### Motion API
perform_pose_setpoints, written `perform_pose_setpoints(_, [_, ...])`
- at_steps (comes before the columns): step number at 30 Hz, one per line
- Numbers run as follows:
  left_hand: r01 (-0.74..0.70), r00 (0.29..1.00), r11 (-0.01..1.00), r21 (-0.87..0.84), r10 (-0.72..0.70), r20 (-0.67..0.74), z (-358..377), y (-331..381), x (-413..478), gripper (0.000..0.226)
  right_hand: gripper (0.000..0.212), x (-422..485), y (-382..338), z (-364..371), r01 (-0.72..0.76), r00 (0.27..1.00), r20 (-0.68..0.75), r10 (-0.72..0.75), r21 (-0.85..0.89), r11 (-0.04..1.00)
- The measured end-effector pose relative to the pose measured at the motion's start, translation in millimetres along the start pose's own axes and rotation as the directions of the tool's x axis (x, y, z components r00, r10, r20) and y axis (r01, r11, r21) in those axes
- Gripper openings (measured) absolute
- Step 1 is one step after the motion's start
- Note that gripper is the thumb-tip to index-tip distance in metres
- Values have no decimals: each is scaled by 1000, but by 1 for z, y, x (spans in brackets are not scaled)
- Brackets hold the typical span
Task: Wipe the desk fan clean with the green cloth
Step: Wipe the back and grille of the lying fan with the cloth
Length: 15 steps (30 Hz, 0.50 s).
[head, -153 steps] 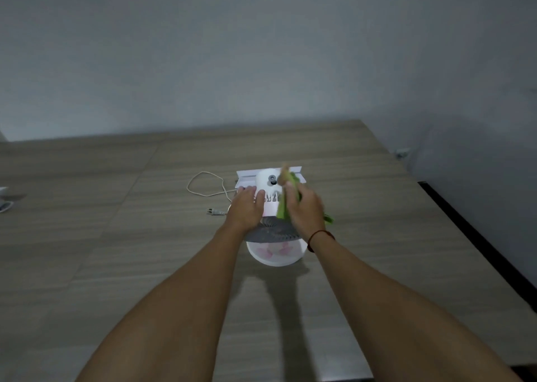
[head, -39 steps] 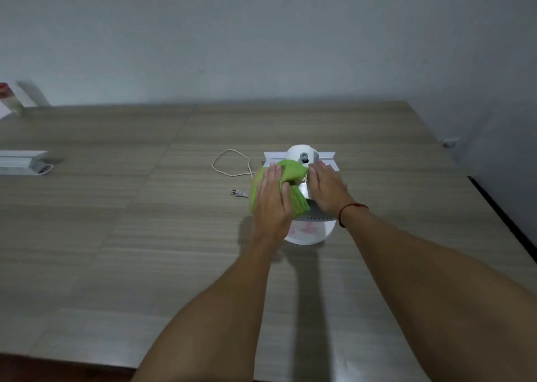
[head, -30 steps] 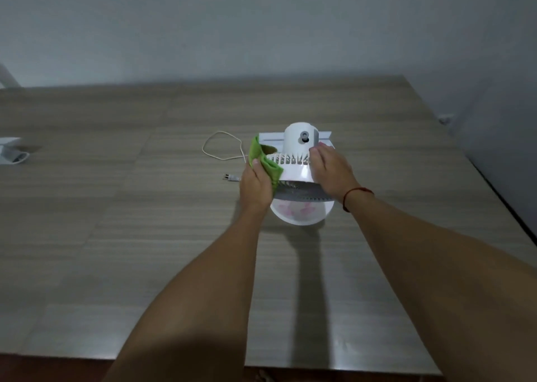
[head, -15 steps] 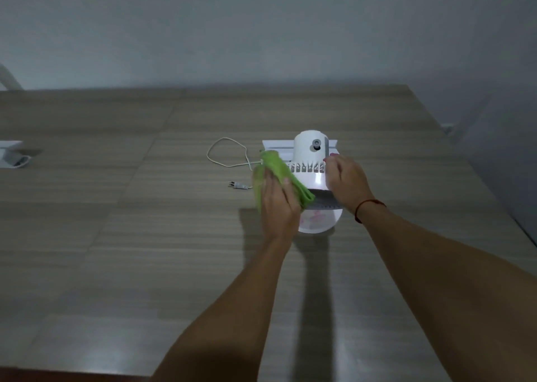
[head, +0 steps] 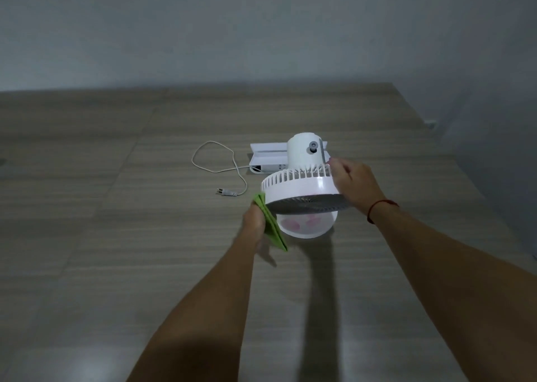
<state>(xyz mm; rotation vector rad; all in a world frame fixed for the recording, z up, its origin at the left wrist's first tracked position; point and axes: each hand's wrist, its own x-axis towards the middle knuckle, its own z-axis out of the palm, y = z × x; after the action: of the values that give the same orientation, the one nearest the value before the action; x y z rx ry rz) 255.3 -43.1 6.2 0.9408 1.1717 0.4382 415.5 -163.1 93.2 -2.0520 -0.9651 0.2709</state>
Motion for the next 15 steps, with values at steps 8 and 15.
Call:
perform_pose_setpoints(8, [-74,983,993,94,89,-163,4,8,-21,48,34,-5,-5,1,-18,1000,-9,18,11,1000])
perform_pose_setpoints(15, [-642,684,638,426,727,-59,36,37,-101,42,30,-16,-31,8,-274,962,29,272,134,952])
